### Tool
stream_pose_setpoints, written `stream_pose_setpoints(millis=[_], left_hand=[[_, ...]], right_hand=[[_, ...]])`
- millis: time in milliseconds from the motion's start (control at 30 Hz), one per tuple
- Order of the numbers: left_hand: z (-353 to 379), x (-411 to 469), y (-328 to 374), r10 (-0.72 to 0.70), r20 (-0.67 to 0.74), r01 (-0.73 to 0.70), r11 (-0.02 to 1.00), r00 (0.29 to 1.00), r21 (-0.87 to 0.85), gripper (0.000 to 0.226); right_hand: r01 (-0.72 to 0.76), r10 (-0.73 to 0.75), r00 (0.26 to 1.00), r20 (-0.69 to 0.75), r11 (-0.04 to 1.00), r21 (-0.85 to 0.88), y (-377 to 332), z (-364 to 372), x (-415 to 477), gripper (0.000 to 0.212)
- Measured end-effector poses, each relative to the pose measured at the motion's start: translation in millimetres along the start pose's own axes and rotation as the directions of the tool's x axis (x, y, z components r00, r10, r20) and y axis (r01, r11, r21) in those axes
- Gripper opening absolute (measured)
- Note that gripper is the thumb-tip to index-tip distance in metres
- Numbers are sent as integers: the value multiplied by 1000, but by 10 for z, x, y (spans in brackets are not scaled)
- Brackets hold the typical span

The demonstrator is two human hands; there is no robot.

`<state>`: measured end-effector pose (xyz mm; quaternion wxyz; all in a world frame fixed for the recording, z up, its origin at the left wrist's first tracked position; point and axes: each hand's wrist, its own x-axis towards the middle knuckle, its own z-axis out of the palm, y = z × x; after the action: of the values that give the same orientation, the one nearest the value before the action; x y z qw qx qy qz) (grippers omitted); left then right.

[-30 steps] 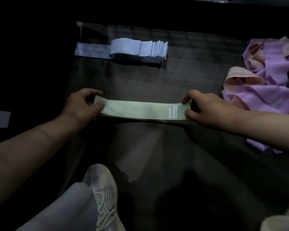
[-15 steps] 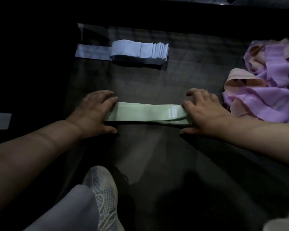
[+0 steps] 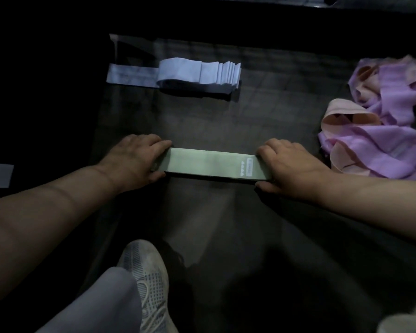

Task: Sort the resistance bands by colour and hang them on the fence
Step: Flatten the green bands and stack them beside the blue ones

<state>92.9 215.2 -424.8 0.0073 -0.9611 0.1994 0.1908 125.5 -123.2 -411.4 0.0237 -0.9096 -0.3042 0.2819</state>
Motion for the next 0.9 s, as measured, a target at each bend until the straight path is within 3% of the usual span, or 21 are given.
stream_pose_setpoints(millis=[67,267,367,500,733,900], left_hand=[[3,10,4,12,9,-12,1000,1000,6,73],[-2,60,45,42,24,-42,998,999,39,70],[-33,91,75,34,23,-35,998,999,61,60],[-68,83,165,6,-1,-6,995,1000,101,67],[-126,347,672,126,12,-126,992,992,6,88],[-112,539,885,128,68,-130,991,989,27,67]], right_hand=[[-6,6,999,32,1000,-5,14,21,14,80],[10,-11,1000,17,998,57,54,89,41,64],[21,-21,1000,2,995,94,134,121,25,88],[-31,36,999,-14,968,249,266,176,-77,112],[13,31,995,-98,910,414,341,261,-233,76],[-5,40,996,-81,918,398,360,285,-204,70]])
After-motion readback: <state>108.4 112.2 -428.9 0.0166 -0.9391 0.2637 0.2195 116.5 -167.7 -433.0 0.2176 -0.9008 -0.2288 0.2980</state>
